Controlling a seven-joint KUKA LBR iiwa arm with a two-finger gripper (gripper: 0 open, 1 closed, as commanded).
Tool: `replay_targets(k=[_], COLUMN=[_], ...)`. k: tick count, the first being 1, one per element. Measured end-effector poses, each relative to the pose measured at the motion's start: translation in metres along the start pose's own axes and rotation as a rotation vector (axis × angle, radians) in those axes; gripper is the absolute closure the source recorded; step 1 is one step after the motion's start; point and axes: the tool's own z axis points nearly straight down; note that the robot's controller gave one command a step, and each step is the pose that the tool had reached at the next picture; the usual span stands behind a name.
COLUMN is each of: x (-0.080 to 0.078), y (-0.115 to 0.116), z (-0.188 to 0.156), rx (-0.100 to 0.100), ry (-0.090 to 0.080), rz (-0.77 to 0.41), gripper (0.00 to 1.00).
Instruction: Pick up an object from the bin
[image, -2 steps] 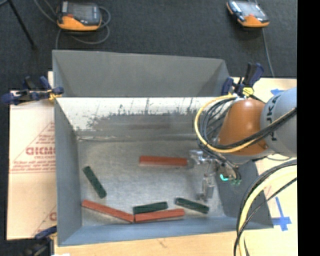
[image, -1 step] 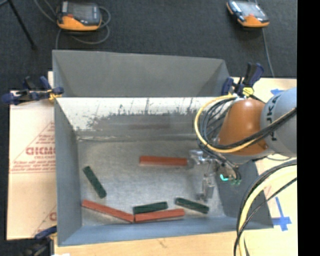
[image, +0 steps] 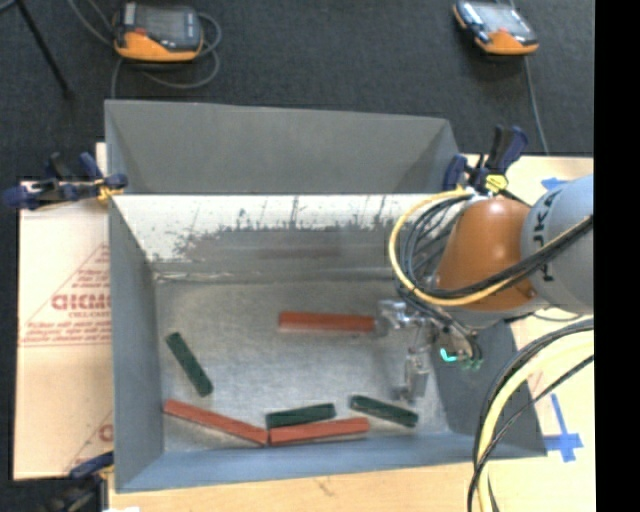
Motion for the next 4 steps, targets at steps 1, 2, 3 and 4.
replay_targets(k=[1, 2, 3, 4], x=[0.0000, 0.0000, 0.0000, 0.0000], y=[0.0000, 0.0001, 0.0001, 0.0001], z=[0.0000, 0.0000, 0.0000, 0.0000], rx=[0.000, 0.000, 0.000, 0.000], ry=[0.000, 0.000, 0.000, 0.000], rz=[-0.001, -0.001, -0.002, -0.002], gripper=[0.00, 0.00, 0.00, 0.00])
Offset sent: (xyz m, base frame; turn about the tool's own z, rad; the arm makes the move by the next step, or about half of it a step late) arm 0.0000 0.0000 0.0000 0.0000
